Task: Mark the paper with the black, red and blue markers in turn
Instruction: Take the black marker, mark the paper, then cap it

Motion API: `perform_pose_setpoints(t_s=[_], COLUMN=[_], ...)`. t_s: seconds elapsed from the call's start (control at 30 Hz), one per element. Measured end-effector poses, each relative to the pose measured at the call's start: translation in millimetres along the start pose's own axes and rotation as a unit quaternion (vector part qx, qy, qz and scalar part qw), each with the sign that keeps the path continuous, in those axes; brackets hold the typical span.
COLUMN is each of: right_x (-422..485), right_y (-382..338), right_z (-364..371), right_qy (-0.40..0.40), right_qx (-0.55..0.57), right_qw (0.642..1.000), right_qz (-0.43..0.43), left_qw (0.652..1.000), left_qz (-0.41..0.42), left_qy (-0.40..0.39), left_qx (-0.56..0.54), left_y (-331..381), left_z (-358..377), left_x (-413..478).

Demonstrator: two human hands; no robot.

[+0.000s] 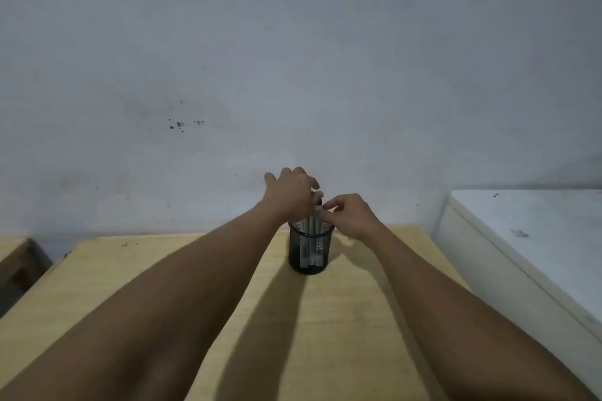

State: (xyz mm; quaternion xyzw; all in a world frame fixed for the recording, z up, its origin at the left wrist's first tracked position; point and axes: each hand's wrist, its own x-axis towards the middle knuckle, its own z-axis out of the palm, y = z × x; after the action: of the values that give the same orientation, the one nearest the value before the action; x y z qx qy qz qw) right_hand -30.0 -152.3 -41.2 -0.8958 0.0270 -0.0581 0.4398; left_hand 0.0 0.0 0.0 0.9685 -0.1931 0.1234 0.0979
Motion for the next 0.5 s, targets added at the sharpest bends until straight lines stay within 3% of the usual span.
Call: perform_pose_setpoints(t_s=[0.1,0.33,0.5], right_x=[-1.9,-9.7,-30.7], right_y=[-3.0,-17.5,-52.7], right_z=[0.8,-10.8,-34.6], right_qy=[0.007,0.011,-0.025], right_qx=[-0.006,0.035,0.076], right_qw=[1.000,0.999,0.996], right_qz=[-0.010,-0.024,-0.031], left_qw=[1.000,0.992,0.961], left_qz=[-0.010,-0.038,-0.103], left_qy=[0.008,0.037,0.112], left_qx=[0.008,-0.114,-0.233], left_y=[2.4,9.4,9.3], left_z=[1.7,-14.5,-69.1], left_x=[1.7,0.8,-10.3])
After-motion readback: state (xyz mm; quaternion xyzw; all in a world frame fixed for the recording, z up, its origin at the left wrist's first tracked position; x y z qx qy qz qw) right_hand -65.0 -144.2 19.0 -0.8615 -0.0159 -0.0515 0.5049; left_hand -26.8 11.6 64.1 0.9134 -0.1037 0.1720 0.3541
